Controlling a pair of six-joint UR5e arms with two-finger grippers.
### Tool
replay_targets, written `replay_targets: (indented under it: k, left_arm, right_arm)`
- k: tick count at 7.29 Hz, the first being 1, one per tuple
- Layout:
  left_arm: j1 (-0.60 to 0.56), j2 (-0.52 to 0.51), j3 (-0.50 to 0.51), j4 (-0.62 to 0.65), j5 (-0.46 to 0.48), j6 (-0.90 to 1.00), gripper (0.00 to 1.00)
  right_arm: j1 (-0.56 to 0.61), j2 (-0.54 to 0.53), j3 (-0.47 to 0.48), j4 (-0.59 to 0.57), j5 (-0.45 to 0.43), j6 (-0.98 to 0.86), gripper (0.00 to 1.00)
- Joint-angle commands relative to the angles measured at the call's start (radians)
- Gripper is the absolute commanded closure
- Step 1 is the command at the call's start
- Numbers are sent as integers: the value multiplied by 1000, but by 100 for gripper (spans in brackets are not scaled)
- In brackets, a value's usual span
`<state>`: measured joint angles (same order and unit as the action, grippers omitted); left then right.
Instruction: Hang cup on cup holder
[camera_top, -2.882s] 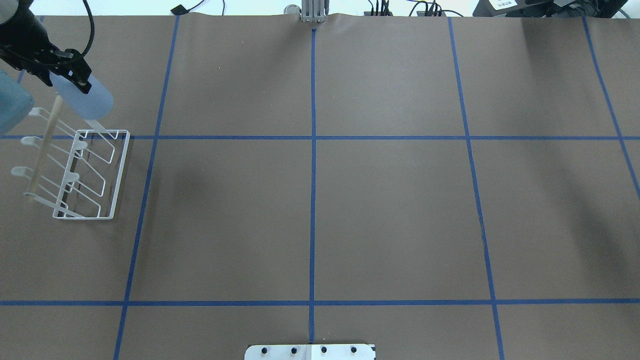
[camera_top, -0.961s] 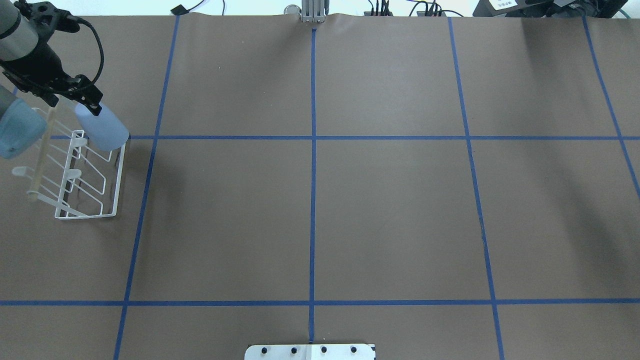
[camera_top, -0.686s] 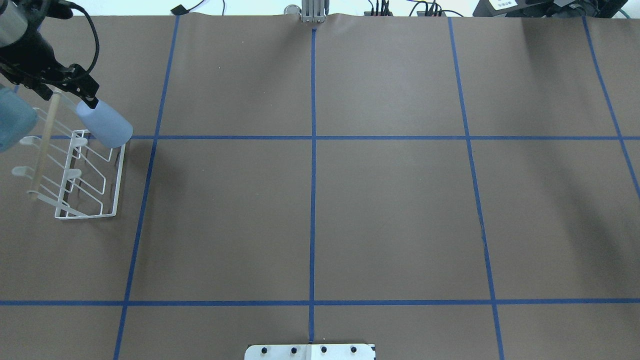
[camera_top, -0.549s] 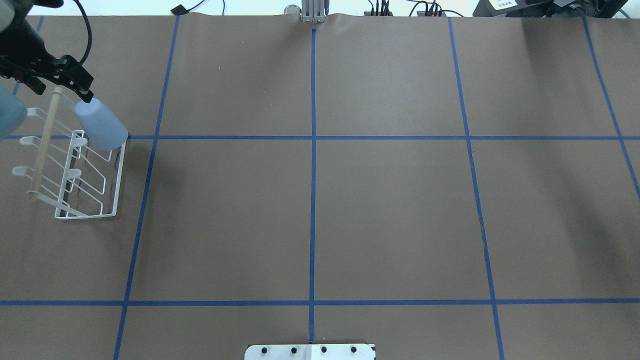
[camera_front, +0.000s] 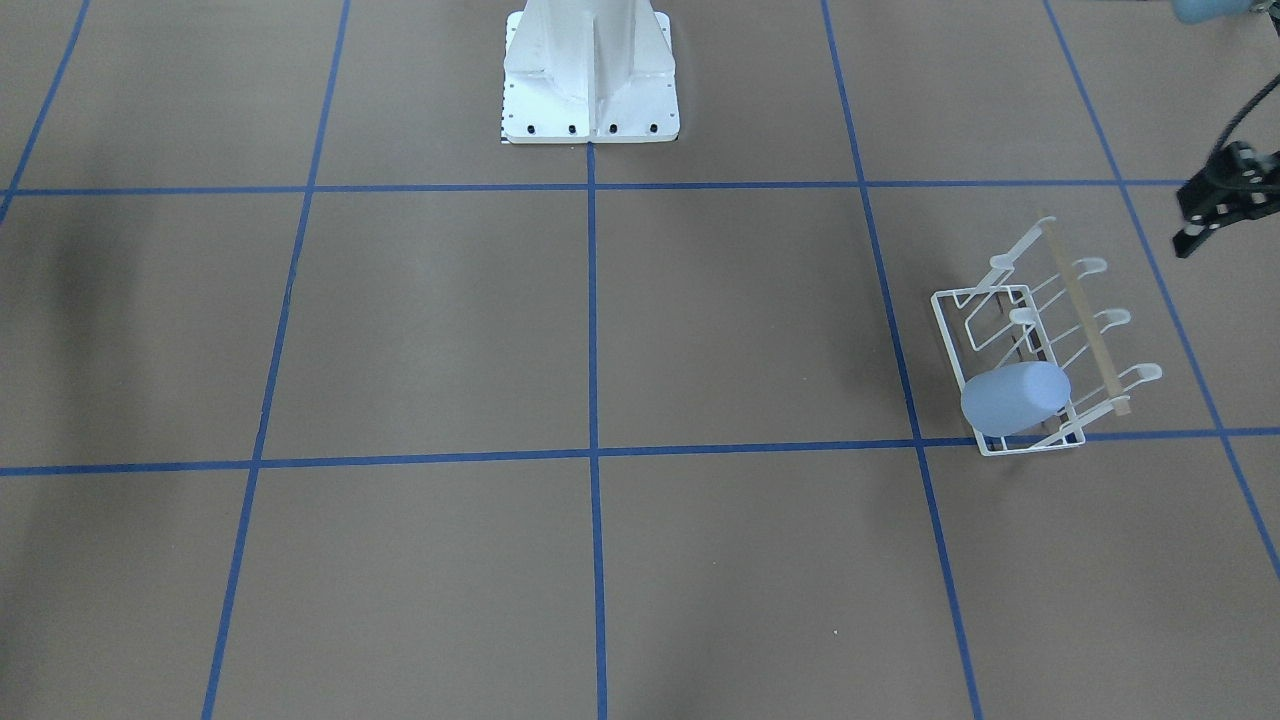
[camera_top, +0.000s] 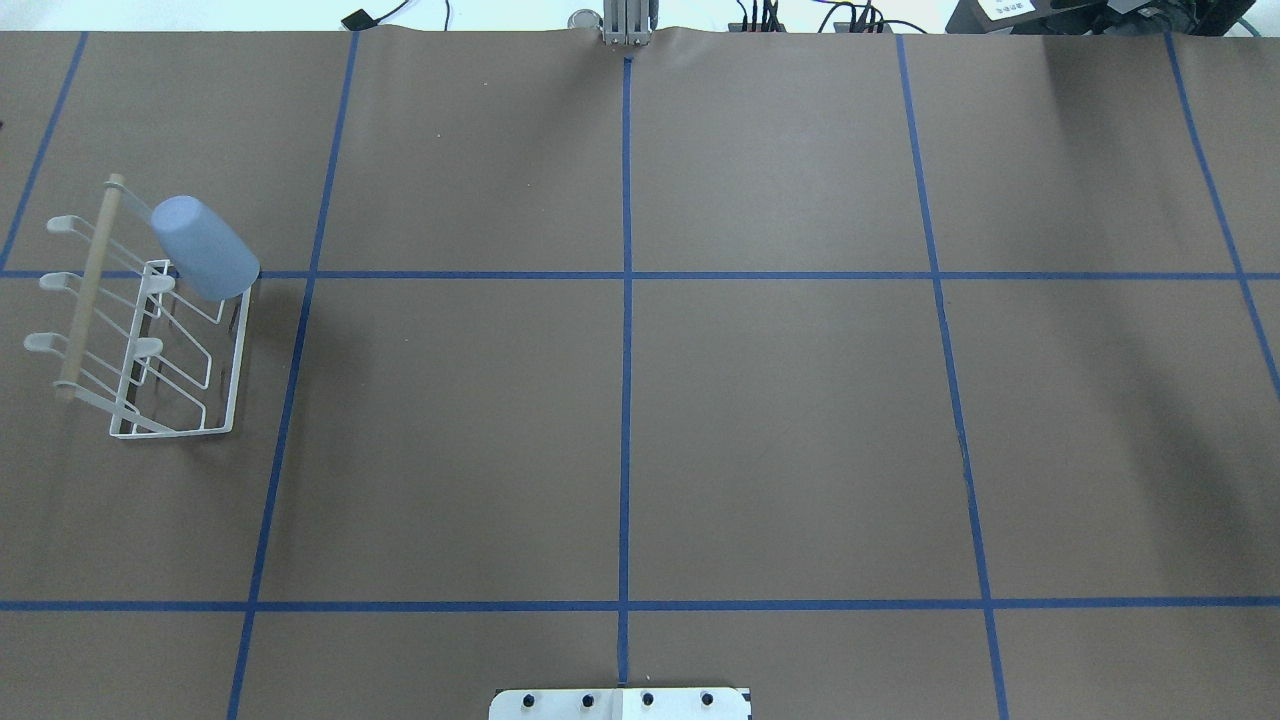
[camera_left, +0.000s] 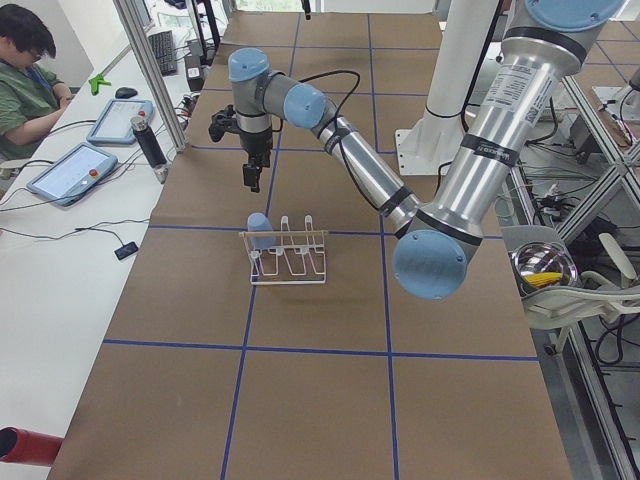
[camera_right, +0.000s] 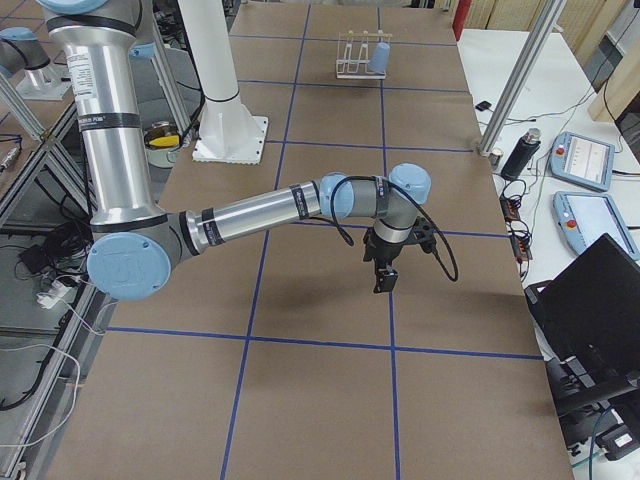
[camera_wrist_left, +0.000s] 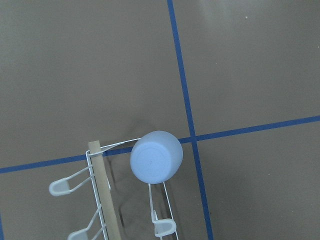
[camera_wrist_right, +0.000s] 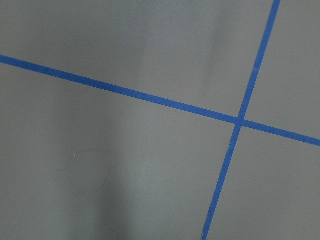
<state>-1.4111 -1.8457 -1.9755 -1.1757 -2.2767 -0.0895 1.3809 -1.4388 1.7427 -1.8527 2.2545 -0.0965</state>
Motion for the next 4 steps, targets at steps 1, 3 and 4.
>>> replay_targets:
  k: [1, 3, 4]
  left_arm:
    - [-171, 135, 137, -42, -3, 232, 1]
    - [-233, 160, 260, -180, -3, 234, 1]
    - [-238, 210, 264, -244, -3, 234, 1]
  right_arm:
    - [13, -3, -3, -2, 31, 9, 0]
    - [33, 9, -8, 1, 46, 12, 0]
    - [32, -5, -24, 1, 31, 11, 0]
